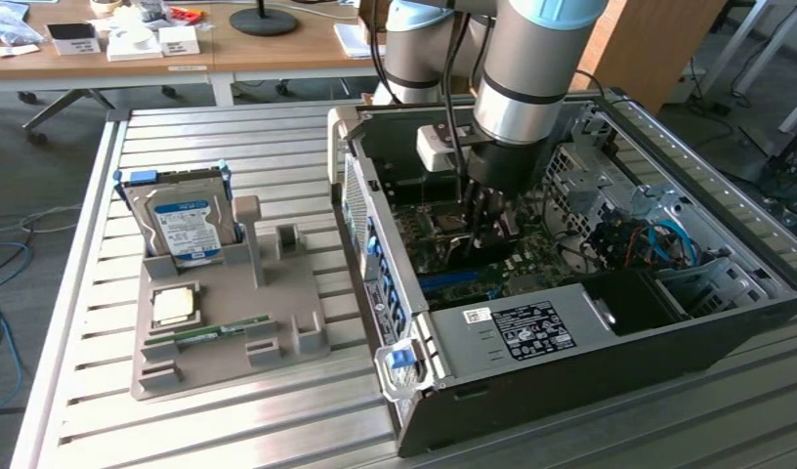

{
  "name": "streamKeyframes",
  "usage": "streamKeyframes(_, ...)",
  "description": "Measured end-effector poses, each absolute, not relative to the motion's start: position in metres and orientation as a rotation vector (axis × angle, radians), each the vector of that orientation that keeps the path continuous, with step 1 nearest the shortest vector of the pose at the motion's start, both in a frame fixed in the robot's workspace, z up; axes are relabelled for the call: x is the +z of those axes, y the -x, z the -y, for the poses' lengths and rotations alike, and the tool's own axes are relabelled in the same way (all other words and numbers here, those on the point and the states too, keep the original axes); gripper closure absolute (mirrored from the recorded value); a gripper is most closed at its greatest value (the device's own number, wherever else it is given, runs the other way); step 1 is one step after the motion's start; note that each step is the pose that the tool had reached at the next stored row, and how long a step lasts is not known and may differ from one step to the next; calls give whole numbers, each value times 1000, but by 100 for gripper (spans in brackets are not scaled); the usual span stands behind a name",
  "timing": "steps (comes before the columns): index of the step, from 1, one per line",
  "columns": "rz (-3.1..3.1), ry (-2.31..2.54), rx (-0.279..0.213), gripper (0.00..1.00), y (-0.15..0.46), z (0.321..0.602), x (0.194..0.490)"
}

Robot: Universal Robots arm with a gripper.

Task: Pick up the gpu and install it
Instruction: 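Insert the gpu into the slot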

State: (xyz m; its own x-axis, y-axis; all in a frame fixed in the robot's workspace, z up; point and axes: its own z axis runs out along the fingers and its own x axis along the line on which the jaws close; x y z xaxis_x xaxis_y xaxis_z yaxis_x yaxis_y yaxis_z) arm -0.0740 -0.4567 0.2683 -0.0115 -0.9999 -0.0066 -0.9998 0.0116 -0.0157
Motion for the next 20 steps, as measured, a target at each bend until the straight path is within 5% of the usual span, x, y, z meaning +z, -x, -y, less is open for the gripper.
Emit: streamKeyframes(20, -2223, 2198, -10, 73, 78, 457, 265)
